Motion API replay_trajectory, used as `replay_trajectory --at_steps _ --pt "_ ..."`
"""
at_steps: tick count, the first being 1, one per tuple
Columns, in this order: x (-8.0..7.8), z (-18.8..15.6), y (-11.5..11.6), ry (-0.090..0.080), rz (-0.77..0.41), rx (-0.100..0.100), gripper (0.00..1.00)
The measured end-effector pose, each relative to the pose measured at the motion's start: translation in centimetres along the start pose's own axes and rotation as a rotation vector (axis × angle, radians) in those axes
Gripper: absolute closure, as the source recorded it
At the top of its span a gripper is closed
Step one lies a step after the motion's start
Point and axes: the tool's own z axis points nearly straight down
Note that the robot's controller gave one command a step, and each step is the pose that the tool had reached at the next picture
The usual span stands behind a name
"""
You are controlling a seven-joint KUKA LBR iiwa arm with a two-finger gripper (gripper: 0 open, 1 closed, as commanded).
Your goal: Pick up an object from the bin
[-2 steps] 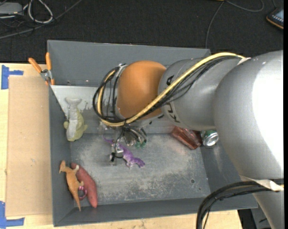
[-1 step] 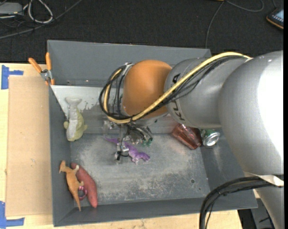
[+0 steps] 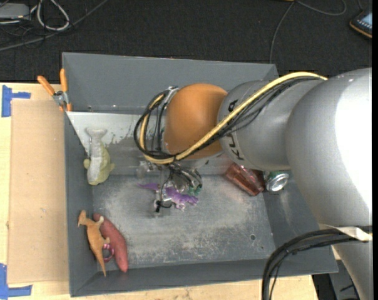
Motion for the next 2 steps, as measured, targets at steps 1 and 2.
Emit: replay_trajectory --at_steps 1,2 --pt "0.3 0.3 -0.5 0.001 0.002 -0.001 0.00" --pt "0.8 0.8 -2.0 0.001 0.021 0.000 1.00"
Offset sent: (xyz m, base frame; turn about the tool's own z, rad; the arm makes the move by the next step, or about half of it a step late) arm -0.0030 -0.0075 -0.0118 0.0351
